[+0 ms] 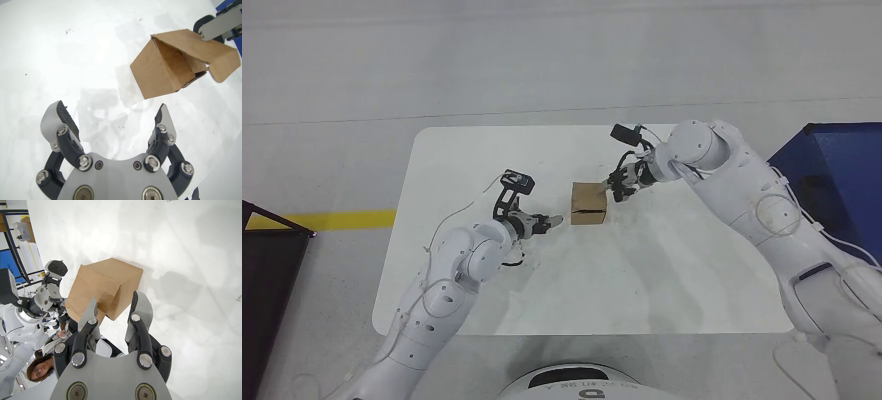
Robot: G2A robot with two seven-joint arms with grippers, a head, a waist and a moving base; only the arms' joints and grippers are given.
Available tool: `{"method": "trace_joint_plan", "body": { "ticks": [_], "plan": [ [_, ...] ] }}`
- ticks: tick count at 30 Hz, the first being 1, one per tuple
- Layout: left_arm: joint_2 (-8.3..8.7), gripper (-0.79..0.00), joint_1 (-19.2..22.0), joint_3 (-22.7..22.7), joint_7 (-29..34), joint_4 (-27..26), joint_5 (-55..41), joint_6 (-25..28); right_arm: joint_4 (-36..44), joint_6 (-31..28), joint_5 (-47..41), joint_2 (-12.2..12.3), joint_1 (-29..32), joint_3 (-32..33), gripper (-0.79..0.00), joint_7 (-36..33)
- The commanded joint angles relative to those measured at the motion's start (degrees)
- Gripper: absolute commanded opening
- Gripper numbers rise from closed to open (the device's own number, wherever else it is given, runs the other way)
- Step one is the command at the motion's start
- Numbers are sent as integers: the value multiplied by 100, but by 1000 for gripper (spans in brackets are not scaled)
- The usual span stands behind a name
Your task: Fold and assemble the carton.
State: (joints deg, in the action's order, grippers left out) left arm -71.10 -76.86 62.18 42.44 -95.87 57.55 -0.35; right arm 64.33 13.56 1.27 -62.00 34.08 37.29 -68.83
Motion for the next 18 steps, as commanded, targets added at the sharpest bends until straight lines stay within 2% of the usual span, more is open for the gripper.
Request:
{"method": "trace_joint_plan", "body": {
  "ticks": [1, 8, 10, 14, 18],
  "plan": [
    [2, 0, -17, 7, 11, -1, 6, -20, -3, 123, 111, -11, -22, -58, -406, -128],
    [24, 0, -134, 114, -37, -143, -56, 2, 48, 155, 269, -59, -47, -160, -400, -345],
    [35, 0, -185, 125, -19, -195, -57, 90, 19, 117, 178, -74, -52, -123, -376, -341],
    [38, 0, -181, 67, 20, -164, -8, 174, -178, 24, -30, -125, -119, -67, -348, -365],
    [11, 0, -112, -66, 4, -128, -53, 174, -394, 56, -94, -206, -210, -118, -360, -372]
  ]
}}
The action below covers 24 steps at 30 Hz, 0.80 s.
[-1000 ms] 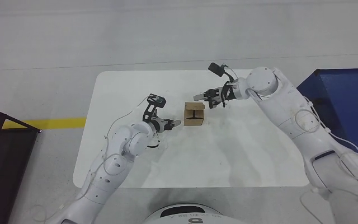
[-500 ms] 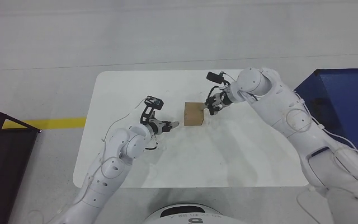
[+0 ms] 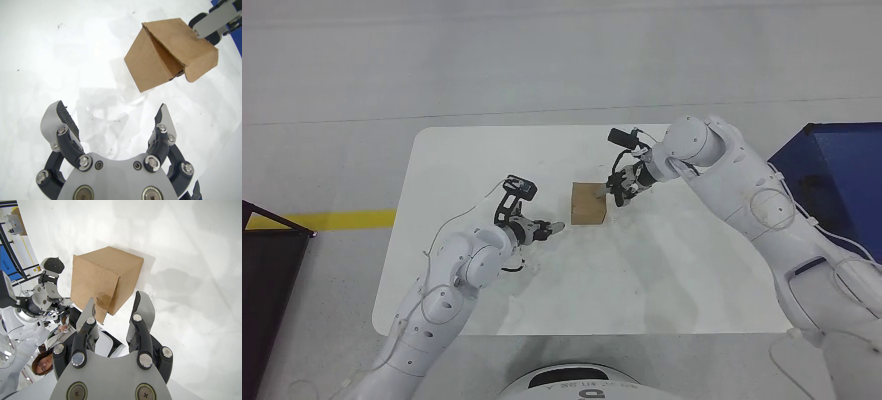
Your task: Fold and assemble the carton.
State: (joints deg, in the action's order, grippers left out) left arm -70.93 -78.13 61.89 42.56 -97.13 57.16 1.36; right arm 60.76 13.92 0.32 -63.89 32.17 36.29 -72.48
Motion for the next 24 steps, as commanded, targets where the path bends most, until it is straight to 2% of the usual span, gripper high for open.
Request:
{"method": "trace_joint_plan", "body": {
  "ticks": [1, 12, 24],
  "plan": [
    [-14, 0, 28, -86, -9, -8, -29, 37, -73, 27, 2, -39, -39, -45, -372, -18],
    [-69, 0, 183, -394, 71, -37, -40, 38, -430, 39, 47, -279, -244, -310, -394, -124],
    [-210, 0, 615, -640, -271, 414, -243, -406, -700, -60, 11, -427, -328, -358, -394, -163]
  ]
}}
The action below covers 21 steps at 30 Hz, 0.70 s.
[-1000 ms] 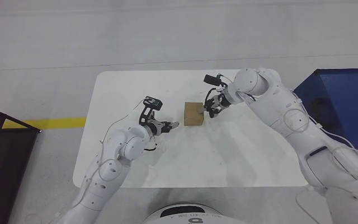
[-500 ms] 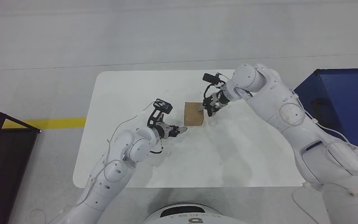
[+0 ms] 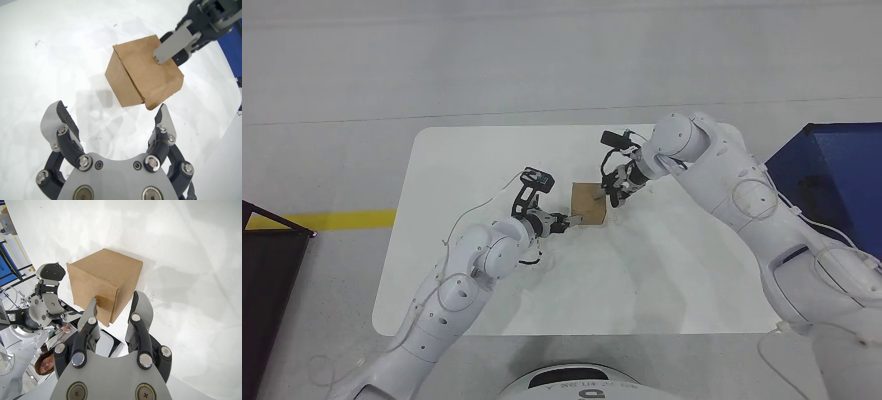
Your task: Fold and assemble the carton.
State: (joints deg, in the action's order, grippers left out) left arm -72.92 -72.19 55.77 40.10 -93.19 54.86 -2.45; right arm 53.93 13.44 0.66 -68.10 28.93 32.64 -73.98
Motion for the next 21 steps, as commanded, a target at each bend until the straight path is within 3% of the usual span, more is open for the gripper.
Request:
{"method": "trace_joint_plan", "body": {
  "ticks": [1, 4, 5, 13, 17, 21],
  "plan": [
    [-21, 0, 42, -51, -63, 42, -6, -59, -45, -39, -57, -14, -11, 24, -394, -21],
    [-44, 0, 84, -107, -96, 90, -12, -92, -184, -252, -391, -24, -23, 200, -265, -2],
    [-49, 0, 93, -116, -100, 100, -13, -98, -255, -335, -502, -23, -32, 263, -262, -16],
    [-61, 0, 94, -112, -109, 135, 17, -99, -768, -497, -1118, -91, -78, 614, -311, 534],
    [-57, 0, 54, -84, -117, 98, 39, -84, -928, -54, -1029, -219, -146, 514, -348, 1086],
    [-42, 0, -19, -26, -126, 18, 75, -56, -1012, 254, -711, -337, -235, 276, -366, 1129]
  ]
}}
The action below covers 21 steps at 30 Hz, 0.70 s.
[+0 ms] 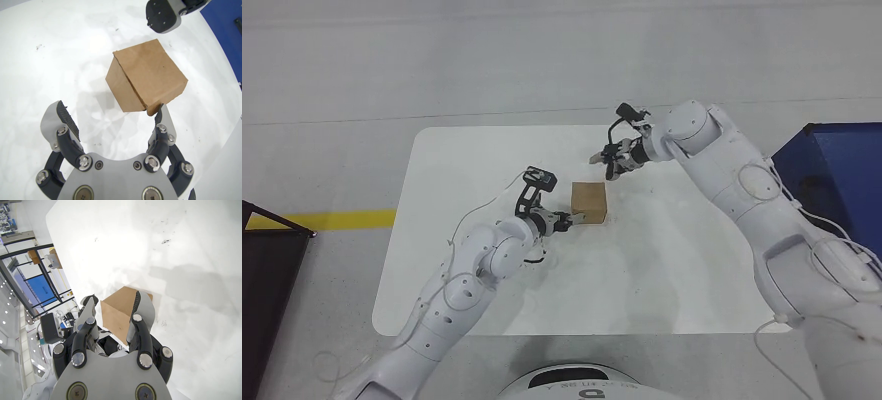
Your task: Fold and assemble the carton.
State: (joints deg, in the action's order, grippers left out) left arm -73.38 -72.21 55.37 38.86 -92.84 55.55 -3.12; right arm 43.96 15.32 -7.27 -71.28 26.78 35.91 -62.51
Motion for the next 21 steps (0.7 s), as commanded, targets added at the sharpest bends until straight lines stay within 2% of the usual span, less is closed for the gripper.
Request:
{"method": "trace_joint_plan", "body": {
  "ticks": [1, 10, 14, 21],
  "plan": [
    [9, 0, -36, 34, -2, -33, 2, 30, -33, 125, 146, -46, -37, -100, -366, -19],
    [53, 0, -188, 252, -72, -81, -45, 176, -304, 153, 613, -241, -218, -503, -419, -780],
    [74, 0, -225, 402, -114, 16, -144, 226, -413, 70, 785, -302, -270, -631, -477, -1102],
    [115, 0, -364, 608, -207, -59, -247, 359, -510, -278, 902, -318, -322, -677, -486, -1681]
  ]
}}
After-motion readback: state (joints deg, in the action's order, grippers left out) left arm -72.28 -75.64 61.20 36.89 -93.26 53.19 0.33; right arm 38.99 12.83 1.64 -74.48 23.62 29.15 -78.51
